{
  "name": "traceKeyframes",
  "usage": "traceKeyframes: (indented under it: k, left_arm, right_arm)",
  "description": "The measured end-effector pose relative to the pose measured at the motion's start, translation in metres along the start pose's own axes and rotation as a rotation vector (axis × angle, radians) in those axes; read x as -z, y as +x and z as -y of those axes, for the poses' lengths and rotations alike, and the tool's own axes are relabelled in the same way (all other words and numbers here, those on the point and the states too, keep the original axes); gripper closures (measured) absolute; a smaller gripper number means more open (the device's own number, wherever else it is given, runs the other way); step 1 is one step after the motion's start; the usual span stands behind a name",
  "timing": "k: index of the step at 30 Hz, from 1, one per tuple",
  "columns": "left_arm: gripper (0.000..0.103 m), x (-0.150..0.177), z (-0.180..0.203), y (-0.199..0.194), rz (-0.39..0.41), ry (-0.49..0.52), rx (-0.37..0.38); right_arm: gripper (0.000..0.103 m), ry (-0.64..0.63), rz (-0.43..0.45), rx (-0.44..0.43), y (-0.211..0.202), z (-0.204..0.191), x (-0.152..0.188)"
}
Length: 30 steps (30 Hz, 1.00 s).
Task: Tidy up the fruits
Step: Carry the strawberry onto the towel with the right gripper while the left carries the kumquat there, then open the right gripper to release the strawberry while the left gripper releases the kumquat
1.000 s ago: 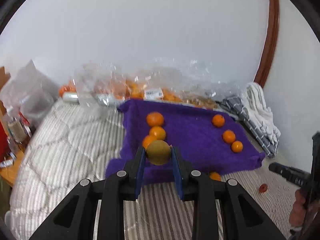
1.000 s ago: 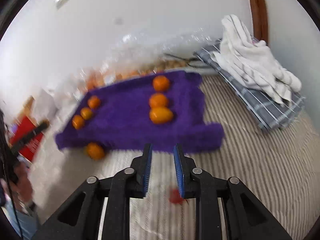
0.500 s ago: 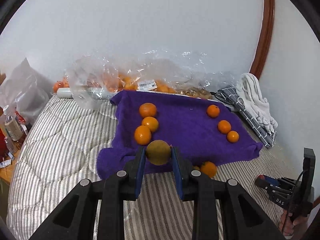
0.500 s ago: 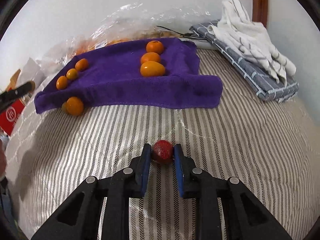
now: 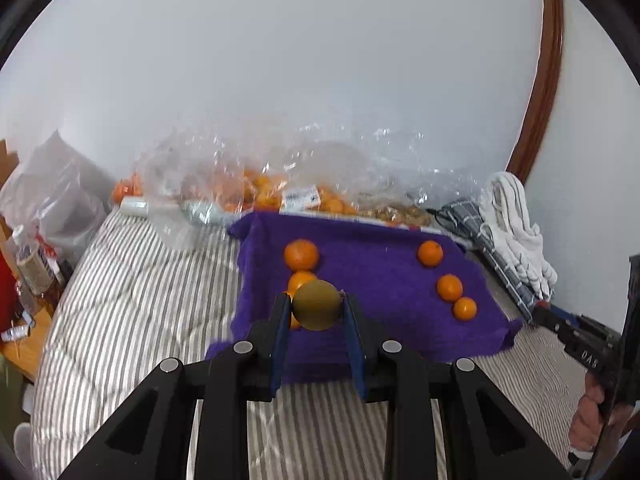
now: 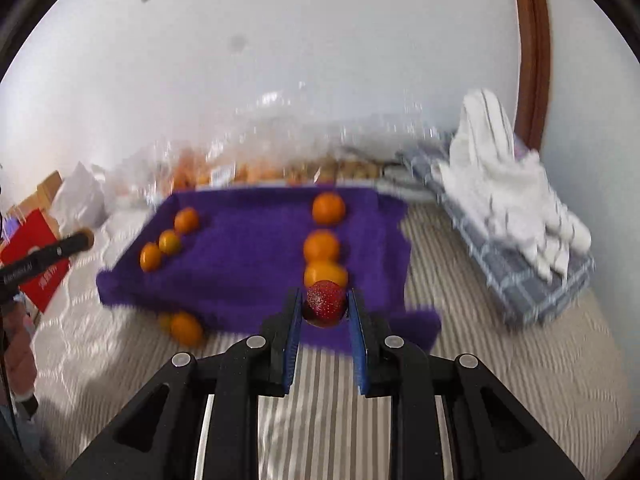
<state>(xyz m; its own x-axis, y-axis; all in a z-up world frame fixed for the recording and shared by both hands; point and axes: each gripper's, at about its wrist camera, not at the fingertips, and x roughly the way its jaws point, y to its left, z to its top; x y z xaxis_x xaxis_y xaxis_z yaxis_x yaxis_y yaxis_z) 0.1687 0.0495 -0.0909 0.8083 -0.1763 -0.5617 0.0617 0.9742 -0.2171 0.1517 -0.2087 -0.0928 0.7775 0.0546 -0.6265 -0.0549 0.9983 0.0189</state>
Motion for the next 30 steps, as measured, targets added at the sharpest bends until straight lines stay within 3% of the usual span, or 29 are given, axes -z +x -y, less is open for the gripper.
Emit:
traceKeyframes:
  k: [7,12,21,30]
  left_arm:
    - [0.078,-0.018,0.008,0.036,-0.015,-0.027,0.008]
    - [0.078,-0.015,0.008,0.068,-0.059,-0.042,0.018]
    - [0.078,0.003,0.002,0.099,-0.119,-0.009,0.012]
    - [0.078,0.010,0.008,0.106,-0.123,0.047,-0.024]
  right_arm:
    - [0.080,0.012,0.007,-0.021,0.032,0.004,-0.038]
    - [0.080,-0.010,-0.011,0.004,0.064,0.005,-0.049]
    - [0.080,-0.006,-0.089,0.064,0.121,0.022,-0.026]
    - [0.079,-0.022,-0.117,0.060,0.133,0.022,-0.017]
